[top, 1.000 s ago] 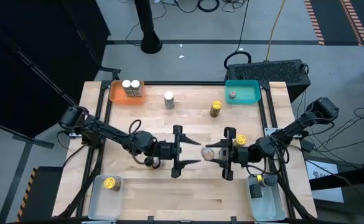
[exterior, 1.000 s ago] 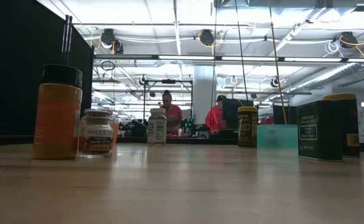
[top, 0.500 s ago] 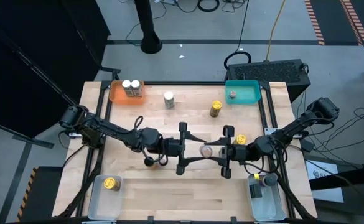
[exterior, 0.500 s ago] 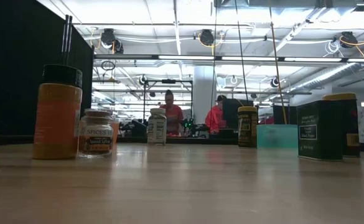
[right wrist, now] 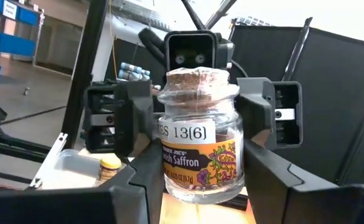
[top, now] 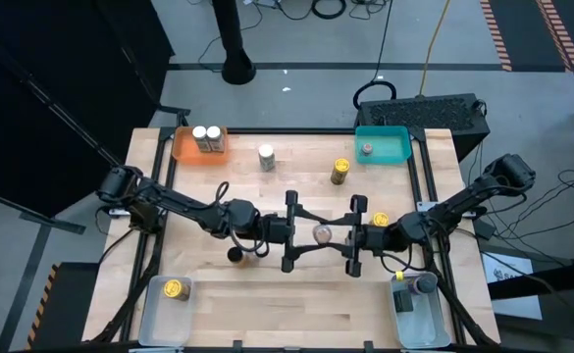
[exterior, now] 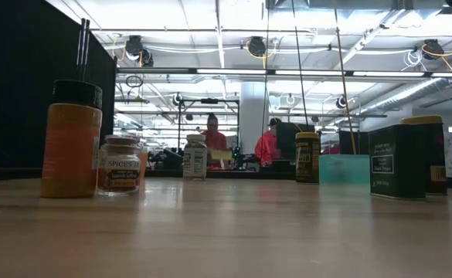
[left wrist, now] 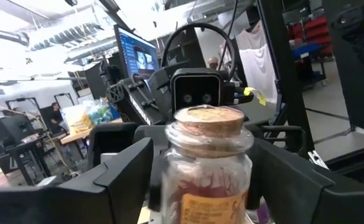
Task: Sort spices by type
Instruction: Put the right brown seasoning bottle into the blue bin
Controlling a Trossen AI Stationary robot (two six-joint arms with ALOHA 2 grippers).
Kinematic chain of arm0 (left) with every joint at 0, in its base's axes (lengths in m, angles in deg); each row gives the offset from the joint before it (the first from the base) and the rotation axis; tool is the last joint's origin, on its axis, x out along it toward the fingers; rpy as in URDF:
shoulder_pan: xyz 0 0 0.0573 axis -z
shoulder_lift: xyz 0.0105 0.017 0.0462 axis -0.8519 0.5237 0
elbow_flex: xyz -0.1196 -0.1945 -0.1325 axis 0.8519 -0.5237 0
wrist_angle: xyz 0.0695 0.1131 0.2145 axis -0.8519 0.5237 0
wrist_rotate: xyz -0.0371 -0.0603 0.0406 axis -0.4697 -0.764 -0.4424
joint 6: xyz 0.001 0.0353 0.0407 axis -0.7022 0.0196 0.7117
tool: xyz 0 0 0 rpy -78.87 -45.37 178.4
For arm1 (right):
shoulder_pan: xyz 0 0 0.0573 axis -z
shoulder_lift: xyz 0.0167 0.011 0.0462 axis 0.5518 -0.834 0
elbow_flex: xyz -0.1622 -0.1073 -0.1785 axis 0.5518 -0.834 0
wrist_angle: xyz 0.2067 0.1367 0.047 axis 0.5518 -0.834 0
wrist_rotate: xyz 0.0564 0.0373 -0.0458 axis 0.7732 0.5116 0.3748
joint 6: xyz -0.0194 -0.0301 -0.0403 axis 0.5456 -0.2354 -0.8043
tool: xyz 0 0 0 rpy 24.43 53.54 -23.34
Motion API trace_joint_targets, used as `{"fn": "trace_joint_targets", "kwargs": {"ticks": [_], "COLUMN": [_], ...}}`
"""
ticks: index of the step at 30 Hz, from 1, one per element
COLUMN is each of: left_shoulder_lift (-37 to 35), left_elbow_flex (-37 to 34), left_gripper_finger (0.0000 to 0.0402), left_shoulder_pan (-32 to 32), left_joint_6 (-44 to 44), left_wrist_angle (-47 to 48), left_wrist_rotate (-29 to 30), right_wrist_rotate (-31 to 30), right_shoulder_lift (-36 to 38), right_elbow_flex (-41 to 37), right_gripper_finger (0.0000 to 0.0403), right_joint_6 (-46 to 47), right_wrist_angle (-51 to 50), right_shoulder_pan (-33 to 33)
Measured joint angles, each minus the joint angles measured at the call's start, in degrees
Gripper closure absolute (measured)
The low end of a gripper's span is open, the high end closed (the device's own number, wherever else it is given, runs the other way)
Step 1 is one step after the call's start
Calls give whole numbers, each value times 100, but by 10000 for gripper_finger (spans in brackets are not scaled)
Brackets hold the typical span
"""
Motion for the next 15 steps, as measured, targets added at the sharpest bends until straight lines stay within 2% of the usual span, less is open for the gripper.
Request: {"fn": "trace_joint_targets", "kwargs": {"ticks": [4,9,15], "left_shoulder_lift": [41,26,28], "left_elbow_flex": [1,1,1], "left_gripper_finger": [144,199,202], "left_shoulder_pan": [-15,-19,-14], "left_joint_6": [76,61,50], "left_wrist_angle": [-66,35,91], "left_wrist_rotate": [39,81,169], "right_wrist_rotate": [5,-28,-45], "right_shoulder_lift": [-2,-2,0], "right_elbow_flex": [2,0,0], "right_gripper_finger": [252,252,252], "right_joint_6": [15,-26,-33], "right_wrist_angle": [-38,-96,-194], "right_shoulder_pan": [46,53,52]}}
